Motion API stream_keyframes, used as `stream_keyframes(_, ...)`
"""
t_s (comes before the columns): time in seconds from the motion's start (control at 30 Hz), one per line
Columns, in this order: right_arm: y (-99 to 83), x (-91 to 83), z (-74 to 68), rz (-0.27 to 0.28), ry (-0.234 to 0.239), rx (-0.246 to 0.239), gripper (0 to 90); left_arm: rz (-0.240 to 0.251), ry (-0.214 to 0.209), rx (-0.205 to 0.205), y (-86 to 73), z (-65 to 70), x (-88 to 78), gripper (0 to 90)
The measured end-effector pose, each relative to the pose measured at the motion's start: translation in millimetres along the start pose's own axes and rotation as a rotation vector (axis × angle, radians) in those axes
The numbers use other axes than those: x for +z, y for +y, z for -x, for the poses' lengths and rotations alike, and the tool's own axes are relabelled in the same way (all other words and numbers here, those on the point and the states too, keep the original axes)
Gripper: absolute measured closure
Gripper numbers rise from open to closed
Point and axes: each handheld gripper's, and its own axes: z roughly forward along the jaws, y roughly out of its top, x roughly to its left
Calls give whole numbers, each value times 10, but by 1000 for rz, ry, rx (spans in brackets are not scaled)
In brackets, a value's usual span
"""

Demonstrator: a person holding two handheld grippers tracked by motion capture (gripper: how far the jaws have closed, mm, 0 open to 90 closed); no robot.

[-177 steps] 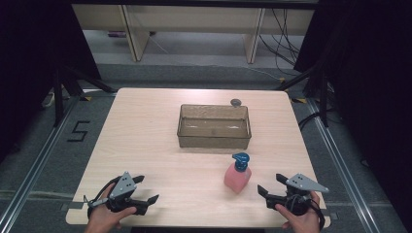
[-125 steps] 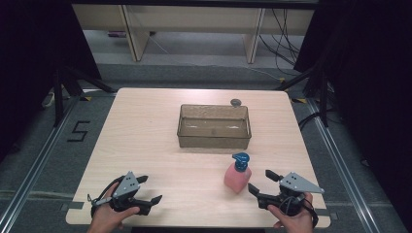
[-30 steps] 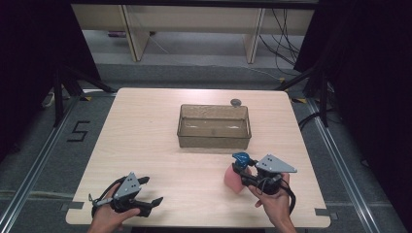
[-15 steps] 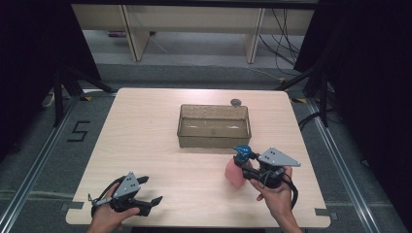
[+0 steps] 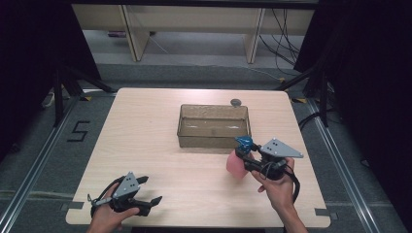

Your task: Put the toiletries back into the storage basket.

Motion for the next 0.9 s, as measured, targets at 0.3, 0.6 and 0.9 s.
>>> stream_keyframes(0.3,94,32,9,6,0,-8,536,-5,3,4,7,-7,-2,151)
stream_keyframes(0.6,228,65,56,17,2,-24,536,-1,2,-1,6,-8,0,151)
stream_keyframes(0.9,342,92,104,24,-2,-8,536,3,1,5,4,-15,-8,151)
